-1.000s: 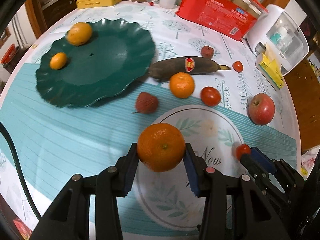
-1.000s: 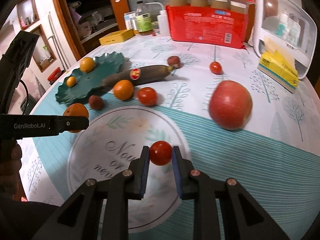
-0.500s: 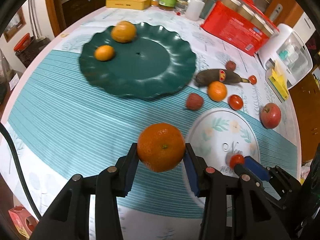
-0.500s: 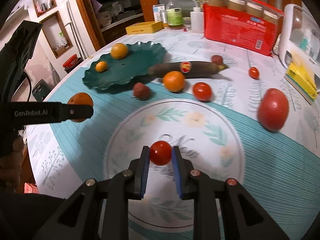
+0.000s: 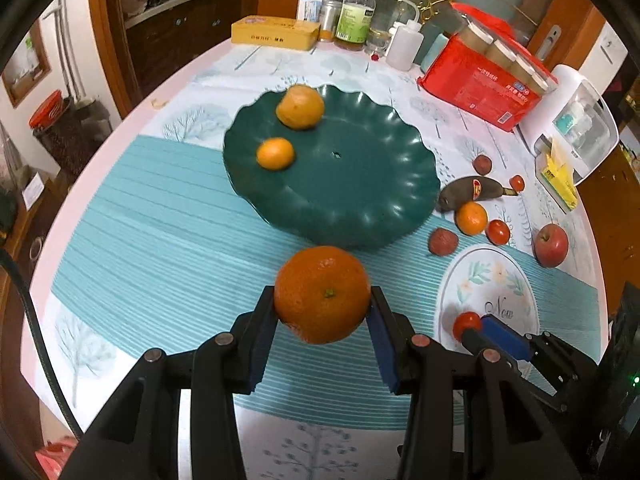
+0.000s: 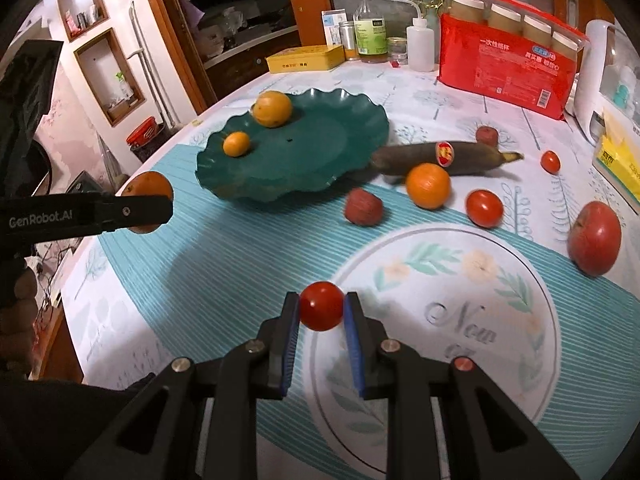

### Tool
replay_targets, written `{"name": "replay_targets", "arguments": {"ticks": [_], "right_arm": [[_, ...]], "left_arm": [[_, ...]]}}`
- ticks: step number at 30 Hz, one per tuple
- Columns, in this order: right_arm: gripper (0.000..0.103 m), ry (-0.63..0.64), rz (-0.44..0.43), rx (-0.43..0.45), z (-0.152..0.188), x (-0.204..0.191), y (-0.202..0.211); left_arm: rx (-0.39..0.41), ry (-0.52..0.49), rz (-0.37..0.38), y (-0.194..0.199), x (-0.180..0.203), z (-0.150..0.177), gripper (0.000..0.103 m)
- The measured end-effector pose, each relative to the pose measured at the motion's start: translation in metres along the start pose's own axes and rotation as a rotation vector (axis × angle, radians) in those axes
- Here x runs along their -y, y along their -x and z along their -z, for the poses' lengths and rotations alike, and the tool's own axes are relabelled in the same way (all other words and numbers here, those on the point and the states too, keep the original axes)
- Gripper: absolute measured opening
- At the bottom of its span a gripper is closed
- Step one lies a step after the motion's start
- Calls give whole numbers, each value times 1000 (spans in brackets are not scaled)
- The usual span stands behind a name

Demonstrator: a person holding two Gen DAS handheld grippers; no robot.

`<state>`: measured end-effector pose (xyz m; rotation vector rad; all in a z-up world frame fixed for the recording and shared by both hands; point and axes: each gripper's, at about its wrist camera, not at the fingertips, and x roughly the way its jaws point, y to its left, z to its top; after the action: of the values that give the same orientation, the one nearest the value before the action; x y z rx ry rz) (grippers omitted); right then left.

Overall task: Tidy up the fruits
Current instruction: 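Carry the orange and cherry tomato onto the green plate and release both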

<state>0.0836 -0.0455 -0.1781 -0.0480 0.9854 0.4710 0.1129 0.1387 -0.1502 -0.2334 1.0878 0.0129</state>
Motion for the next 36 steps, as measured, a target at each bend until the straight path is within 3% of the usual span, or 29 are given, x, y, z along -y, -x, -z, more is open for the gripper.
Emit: {"name": "replay_targets", "arguments": {"ticks": [20,26,36], "right_arm": [[23,-96,73,115,-62,-48,-42],[23,-117,67,108,-70,-56,-59],[24,-183,70,85,-75,-57,-78]], "left_arm": [[16,-251,52,-24,-33,-59,43],[-6,-296,67,-39,-34,-69,43],[-85,-287,133,-68,-38,-71,45]]}}
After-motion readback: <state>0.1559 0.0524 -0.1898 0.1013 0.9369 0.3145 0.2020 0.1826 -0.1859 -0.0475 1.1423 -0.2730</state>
